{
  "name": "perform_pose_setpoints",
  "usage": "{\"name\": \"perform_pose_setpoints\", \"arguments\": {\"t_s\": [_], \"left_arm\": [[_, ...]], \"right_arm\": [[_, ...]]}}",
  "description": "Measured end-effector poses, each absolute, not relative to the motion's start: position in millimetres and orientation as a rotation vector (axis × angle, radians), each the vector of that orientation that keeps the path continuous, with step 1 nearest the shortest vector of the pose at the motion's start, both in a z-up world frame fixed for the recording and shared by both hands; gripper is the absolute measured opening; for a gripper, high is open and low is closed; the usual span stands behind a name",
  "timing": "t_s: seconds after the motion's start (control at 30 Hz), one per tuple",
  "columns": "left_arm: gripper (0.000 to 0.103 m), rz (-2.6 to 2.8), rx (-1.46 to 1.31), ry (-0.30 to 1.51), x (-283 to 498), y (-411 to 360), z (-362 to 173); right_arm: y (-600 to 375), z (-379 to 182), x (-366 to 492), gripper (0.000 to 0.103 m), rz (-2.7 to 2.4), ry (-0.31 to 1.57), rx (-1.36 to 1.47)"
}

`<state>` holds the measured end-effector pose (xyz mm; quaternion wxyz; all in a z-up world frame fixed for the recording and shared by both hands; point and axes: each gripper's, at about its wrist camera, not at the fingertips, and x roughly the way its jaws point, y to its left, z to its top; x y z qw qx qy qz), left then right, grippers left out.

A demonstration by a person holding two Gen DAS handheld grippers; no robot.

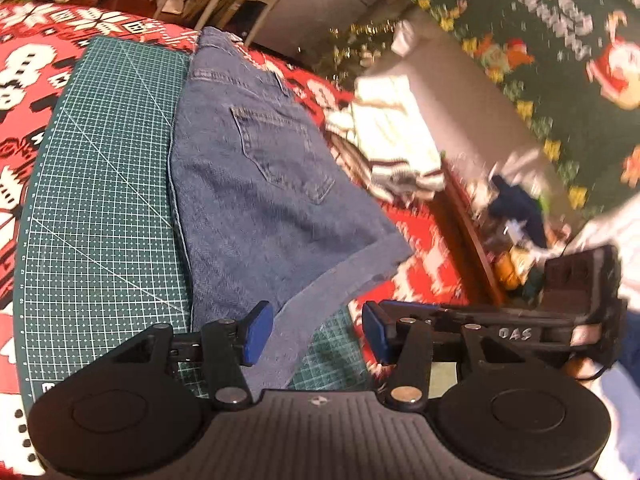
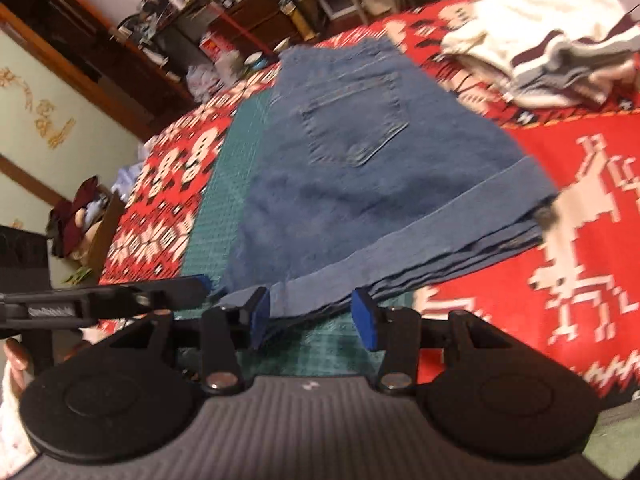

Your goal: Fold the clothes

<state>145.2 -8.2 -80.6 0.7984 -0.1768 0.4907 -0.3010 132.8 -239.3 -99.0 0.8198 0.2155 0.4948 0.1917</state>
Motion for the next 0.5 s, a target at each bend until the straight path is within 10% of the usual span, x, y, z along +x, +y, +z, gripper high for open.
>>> {"name": "perform_pose_setpoints", "arguments": {"t_s": [0.5], "left_arm": [[0.048, -0.322, -0.411, 1.182, 135, 32, -91]], "right_arm": [[-155, -104, 122, 0.04, 0.533, 1.062, 0.038]]}}
